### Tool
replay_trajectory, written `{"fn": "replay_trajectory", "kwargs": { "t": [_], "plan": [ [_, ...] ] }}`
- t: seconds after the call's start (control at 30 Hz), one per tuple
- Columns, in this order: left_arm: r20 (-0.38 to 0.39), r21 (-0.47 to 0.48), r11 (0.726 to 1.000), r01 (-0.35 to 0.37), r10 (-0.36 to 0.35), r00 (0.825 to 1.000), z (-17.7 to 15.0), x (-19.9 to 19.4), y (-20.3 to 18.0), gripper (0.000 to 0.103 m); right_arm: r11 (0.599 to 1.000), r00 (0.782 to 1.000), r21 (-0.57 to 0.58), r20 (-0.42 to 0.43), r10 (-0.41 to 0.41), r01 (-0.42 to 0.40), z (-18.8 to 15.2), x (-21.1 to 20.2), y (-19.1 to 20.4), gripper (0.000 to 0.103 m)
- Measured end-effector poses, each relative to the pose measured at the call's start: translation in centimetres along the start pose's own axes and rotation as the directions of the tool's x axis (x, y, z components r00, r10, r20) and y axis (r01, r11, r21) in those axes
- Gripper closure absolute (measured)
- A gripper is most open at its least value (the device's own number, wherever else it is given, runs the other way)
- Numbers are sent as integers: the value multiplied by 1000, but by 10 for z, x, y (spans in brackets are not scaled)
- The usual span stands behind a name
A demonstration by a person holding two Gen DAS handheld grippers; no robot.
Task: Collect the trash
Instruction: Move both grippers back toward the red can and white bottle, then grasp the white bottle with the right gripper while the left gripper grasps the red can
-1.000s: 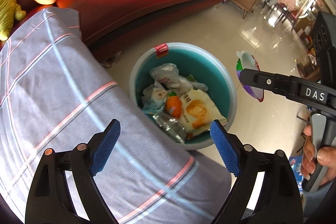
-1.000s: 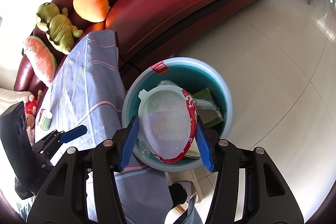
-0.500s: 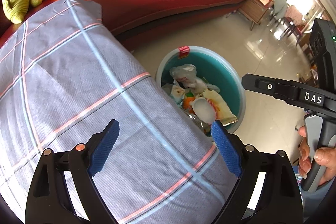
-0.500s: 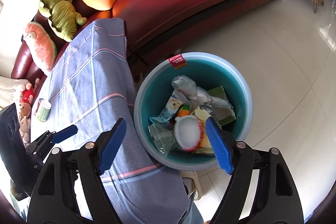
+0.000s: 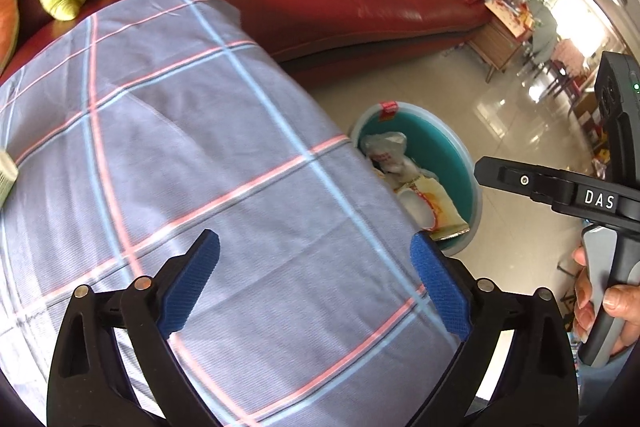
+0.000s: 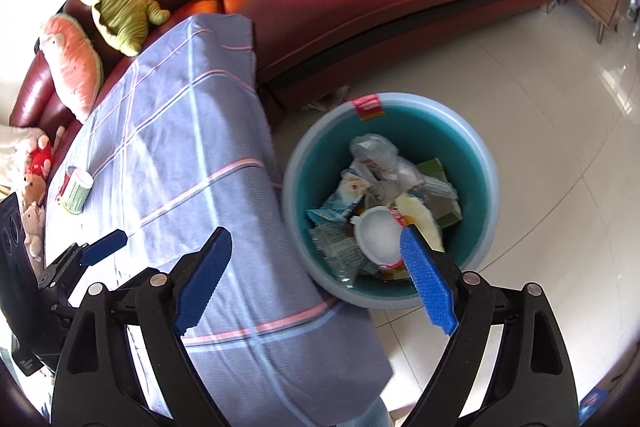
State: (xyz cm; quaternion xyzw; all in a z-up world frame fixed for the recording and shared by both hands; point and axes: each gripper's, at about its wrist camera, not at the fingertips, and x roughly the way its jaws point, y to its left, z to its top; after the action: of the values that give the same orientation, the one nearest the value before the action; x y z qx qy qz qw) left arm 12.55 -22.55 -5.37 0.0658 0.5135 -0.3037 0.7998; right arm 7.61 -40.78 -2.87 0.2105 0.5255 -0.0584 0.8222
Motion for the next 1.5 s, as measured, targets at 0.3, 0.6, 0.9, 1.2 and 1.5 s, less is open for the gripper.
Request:
{"fn": "replay_trajectory", "kwargs": {
  "t": [0.3,0.6,0.9,1.2,1.5],
  "plan": [
    [28,-89,996,-23,26,999,-19,-29,56,4,996,1000,-90,-20,0,-2,-3,5,65,21],
    [70,-188,977,-95,110,991,-48,-68,138,4,973,998,-228,-56,15,-27,-2,17,158,21],
    [84,-274,946,-175,205,975,-85,-112,233,4,854,997,-518,-83,-5,-39,-10,39,278,21],
    [82,-324,916,-238,278,957,-106,-134,322,4,537,994,-838,-105,7,-93,-27,78,401,21],
    [74,-234,940,-249,273,959,-100,-135,371,4,179,987,-972,-158,-12,-154,-26,130,472,25]
  ]
}}
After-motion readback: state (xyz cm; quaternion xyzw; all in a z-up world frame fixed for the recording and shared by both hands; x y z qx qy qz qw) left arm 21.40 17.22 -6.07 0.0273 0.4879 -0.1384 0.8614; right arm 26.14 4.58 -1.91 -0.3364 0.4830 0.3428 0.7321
